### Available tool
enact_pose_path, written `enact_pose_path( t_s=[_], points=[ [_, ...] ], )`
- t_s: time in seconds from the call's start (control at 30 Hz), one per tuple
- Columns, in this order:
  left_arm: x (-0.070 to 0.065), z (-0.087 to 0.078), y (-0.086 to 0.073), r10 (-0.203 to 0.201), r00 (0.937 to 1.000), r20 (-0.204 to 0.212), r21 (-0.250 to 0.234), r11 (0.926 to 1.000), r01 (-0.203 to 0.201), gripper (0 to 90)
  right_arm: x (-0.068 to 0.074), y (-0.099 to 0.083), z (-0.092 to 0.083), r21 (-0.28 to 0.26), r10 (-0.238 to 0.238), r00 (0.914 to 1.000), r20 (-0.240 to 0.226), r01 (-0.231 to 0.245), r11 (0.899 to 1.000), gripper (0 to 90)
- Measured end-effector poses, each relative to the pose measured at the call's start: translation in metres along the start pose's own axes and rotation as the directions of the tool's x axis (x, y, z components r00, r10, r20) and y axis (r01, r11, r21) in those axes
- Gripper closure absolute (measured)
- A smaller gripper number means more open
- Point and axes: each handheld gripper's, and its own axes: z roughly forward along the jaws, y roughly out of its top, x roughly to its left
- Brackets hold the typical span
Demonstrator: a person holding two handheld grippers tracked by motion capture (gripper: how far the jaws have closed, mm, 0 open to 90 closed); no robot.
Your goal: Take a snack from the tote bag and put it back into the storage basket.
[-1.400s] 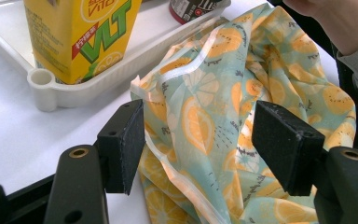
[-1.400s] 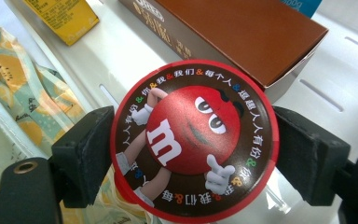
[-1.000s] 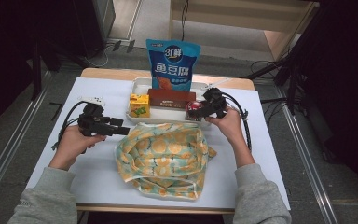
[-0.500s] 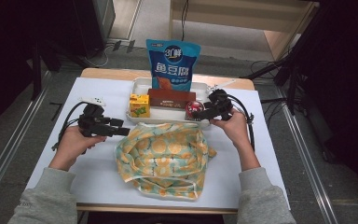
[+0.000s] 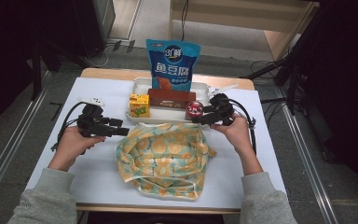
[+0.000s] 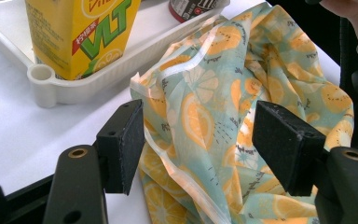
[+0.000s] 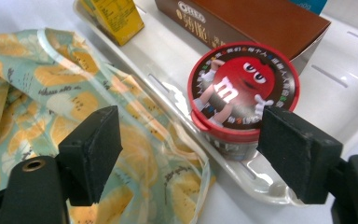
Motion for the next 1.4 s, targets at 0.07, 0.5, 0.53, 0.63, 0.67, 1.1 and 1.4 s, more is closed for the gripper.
enact_pose_path(
  t_s=[0.07, 0.5, 0.53, 0.63, 0.67, 1.1, 1.4],
  points=[
    [0.0, 0.0, 0.0, 0.0, 1.0, 0.0, -0.001, 1.0, 0.0, 34.5, 0.003, -0.002, -0.001, 0.004, 0.001, 1.0, 0.004, -0.001, 1.0, 23.9],
    [-0.001, -0.004, 0.0, 0.007, 1.0, 0.001, -0.008, 0.9999, -0.007, 34.4, 0.017, -0.016, -0.009, -0.007, -0.006, 0.9999, 0.009, 0.006, 1.0, 26.2],
    [0.0, -0.004, 0.0, 0.002, 1.0, 0.001, -0.012, 0.9999, -0.002, 34.4, 0.018, -0.018, -0.01, -0.006, -0.008, 0.9999, 0.008, 0.008, 1.0, 26.2],
    [0.001, -0.004, 0.0, 0.0, 1.0, 0.001, -0.01, 1.0, 0.0, 34.4, 0.022, -0.02, -0.012, -0.003, -0.015, 0.9998, 0.011, 0.015, 1.0, 26.2],
    [0.001, -0.004, 0.0, 0.002, 1.0, -0.001, -0.009, 1.0, -0.002, 34.4, 0.023, -0.022, -0.013, -0.005, -0.016, 0.9998, 0.01, 0.016, 1.0, 26.3],
    [0.003, -0.001, 0.0, 0.002, 1.0, 0.009, -0.001, 1.0, -0.002, 34.4, 0.032, -0.044, -0.021, -0.003, -0.022, 0.9998, 0.004, 0.022, 1.0, 26.4],
    [0.008, 0.0, -0.002, -0.011, 0.9999, 0.006, -0.001, 0.9999, 0.011, 34.4, 0.035, -0.06, -0.027, -0.027, -0.038, 0.9993, -0.005, 0.037, 0.999, 24.4]
  ],
)
